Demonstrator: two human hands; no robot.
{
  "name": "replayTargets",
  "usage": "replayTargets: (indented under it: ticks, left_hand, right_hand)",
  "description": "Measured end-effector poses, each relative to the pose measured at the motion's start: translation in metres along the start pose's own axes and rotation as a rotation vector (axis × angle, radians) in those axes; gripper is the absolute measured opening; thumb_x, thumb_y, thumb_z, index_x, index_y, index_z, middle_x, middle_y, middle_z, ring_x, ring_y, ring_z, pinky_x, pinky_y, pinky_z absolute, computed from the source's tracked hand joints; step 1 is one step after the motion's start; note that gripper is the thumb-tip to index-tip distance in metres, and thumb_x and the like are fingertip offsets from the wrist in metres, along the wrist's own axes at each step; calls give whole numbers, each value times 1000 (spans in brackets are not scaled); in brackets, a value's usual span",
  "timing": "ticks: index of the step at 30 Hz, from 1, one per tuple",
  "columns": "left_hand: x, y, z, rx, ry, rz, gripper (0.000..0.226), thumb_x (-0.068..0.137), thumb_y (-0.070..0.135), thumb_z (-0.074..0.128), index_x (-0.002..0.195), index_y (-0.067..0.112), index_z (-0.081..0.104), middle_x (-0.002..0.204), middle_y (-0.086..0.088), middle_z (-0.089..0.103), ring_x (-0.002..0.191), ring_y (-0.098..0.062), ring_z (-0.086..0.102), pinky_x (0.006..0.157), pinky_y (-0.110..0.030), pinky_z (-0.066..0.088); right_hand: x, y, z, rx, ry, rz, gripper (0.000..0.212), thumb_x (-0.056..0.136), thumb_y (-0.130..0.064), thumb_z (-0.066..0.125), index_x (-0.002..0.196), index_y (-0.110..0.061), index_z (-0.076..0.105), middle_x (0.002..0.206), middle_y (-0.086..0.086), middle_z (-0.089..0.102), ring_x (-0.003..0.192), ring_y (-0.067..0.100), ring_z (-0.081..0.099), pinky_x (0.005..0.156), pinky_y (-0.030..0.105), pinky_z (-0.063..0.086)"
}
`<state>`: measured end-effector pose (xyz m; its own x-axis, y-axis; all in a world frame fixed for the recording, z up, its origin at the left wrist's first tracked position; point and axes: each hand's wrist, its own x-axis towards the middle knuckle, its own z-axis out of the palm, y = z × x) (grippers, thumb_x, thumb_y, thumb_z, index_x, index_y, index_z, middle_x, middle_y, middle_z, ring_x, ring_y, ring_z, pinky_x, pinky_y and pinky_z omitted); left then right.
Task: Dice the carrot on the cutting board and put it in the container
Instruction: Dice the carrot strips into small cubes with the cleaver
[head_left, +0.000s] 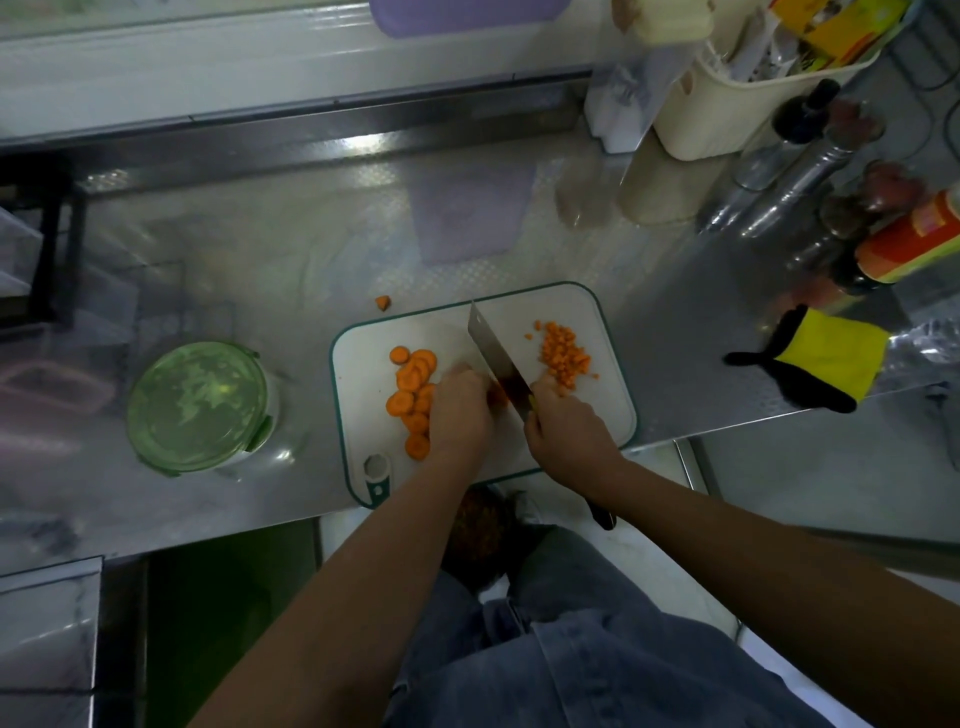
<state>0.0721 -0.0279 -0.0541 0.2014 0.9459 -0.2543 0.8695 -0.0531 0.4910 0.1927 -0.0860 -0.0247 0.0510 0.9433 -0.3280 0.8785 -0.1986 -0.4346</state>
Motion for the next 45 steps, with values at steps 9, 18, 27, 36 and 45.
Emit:
replayTargets:
  ticks: [9, 18, 27, 36, 45]
  left_hand:
    - [1, 0, 0, -19, -8, 30, 18, 88, 17, 61, 96, 11, 75, 96, -14, 58, 88, -29, 57, 74, -34, 41]
    - [2, -5, 7, -21, 19, -35, 18, 84, 5, 59, 91, 12, 75, 97, -9, 60, 87, -24, 58, 72, -27, 41]
    - [3, -6, 8, -26, 47, -57, 19, 88, 8, 55, 92, 9, 74, 96, -11, 59, 85, -23, 56, 66, -24, 29]
    - [4, -9, 12, -34, 57, -42, 7, 84, 13, 65, 83, 11, 72, 91, -11, 57, 81, -26, 56, 63, -26, 30]
    - [-1, -8, 6, -47, 87, 19, 8, 82, 13, 66, 86, 12, 72, 90, -11, 59, 78, -26, 57, 65, -31, 39]
  right_hand:
    - [2, 6, 7, 24, 57, -20, 20, 98, -18, 41, 112, -5, 47, 85, 16, 59, 73, 36, 57, 57, 36, 37]
    - [3, 3, -4, 49, 74, -58, 13, 96, -17, 42, 103, -7, 48, 74, 4, 47, 62, 23, 45, 56, 35, 37]
    - [5, 0, 5, 9, 63, -48, 16, 95, -17, 41, 106, -7, 48, 88, 13, 57, 74, 30, 54, 60, 34, 34]
    - [8, -2, 19, -47, 40, -27, 30, 98, -21, 38, 124, -7, 43, 91, 16, 62, 78, 34, 60, 59, 32, 34]
    - [11, 4, 16, 64, 95, -20, 20, 96, -18, 43, 110, -5, 49, 83, 16, 60, 71, 33, 58, 58, 39, 43]
